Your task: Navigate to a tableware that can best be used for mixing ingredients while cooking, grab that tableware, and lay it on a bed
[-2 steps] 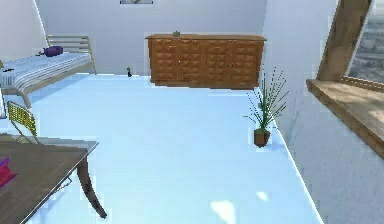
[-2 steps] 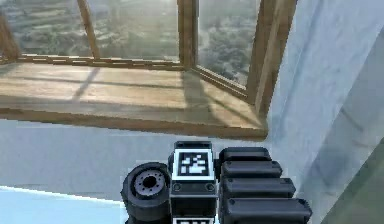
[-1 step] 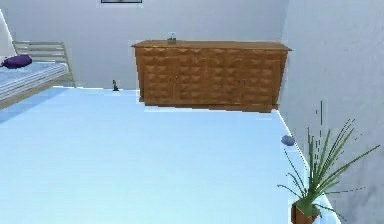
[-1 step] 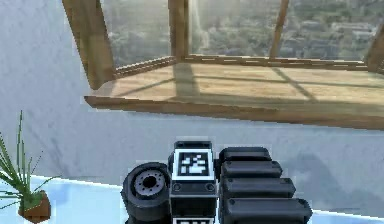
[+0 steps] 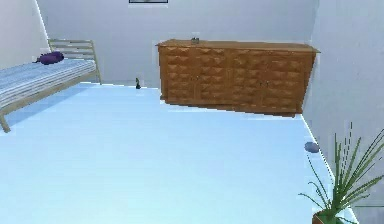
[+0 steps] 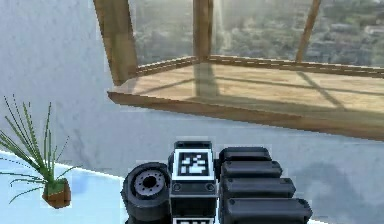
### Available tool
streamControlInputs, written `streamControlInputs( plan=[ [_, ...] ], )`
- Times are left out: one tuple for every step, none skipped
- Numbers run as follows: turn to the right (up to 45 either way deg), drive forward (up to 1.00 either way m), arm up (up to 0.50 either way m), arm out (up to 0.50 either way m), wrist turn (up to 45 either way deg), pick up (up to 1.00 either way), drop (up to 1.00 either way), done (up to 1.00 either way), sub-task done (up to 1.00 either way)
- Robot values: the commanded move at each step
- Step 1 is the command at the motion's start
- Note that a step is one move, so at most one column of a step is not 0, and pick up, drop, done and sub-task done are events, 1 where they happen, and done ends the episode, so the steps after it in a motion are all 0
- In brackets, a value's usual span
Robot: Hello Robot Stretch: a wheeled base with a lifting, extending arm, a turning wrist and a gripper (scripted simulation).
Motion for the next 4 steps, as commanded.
streamControlInputs(
  plan=[
    [0.0,0.45,0.00,0.00,0.0,0.00,0.00,0.00,0.00],
    [-45.0,0.00,0.00,0.00,0.0,0.00,0.00,0.00,0.00],
    [-6.0,0.00,0.00,0.00,0.0,0.00,0.00,0.00,0.00],
    [0.0,0.05,0.00,0.00,0.0,0.00,0.00,0.00,0.00]
  ],
)
